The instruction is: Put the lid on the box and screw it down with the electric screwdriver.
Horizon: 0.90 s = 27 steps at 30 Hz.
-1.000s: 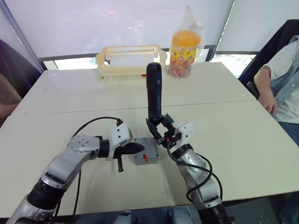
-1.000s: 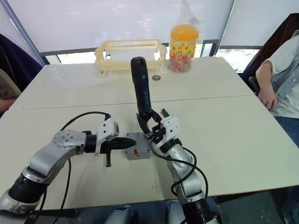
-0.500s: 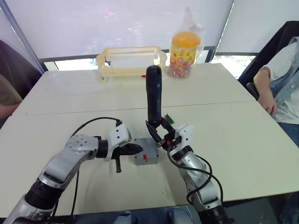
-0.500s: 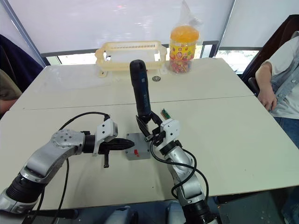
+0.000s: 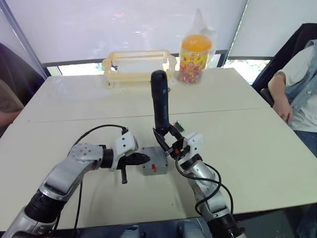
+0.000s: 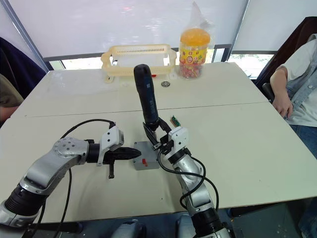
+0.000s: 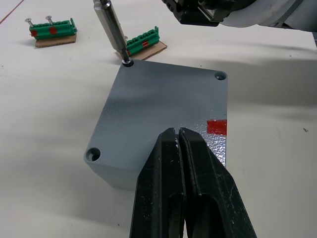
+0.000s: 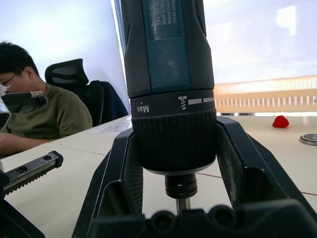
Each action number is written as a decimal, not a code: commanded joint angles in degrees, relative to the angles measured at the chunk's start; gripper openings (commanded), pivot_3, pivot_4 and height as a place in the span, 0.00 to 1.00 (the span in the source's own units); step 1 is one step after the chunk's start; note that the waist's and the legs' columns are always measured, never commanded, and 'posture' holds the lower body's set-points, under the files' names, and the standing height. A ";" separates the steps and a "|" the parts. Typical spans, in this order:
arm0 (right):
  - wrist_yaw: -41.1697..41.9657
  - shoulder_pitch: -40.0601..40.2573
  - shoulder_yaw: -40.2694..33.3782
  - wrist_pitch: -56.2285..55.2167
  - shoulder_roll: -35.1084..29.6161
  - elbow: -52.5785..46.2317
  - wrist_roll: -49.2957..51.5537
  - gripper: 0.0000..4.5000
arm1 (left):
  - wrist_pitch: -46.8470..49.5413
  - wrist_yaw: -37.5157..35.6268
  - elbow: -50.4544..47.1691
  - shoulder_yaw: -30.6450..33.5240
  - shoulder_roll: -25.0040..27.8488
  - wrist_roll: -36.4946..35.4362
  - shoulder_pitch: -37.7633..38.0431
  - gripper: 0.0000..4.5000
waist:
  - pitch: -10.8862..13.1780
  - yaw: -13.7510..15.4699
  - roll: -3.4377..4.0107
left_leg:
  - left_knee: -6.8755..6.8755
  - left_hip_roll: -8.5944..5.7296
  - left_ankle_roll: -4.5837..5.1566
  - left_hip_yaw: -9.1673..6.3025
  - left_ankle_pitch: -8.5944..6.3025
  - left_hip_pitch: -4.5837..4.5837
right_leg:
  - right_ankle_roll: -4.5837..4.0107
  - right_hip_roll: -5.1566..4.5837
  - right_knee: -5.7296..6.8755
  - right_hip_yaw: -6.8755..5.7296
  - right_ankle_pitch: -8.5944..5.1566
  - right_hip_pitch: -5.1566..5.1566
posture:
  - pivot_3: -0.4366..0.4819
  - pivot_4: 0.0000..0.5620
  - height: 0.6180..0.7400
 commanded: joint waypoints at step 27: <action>0.27 2.26 0.87 -3.39 0.08 6.67 -1.72 0.36 | 1.62 0.36 -1.55 -1.32 1.95 1.38 2.52 0.01 | -0.22 0.01 -0.01 | -0.14 0.04 0.05 -0.05 -0.04 0.61 | -0.15 0.00 -0.18 -0.01 -0.20 0.65 | 0.48 0.27 1.00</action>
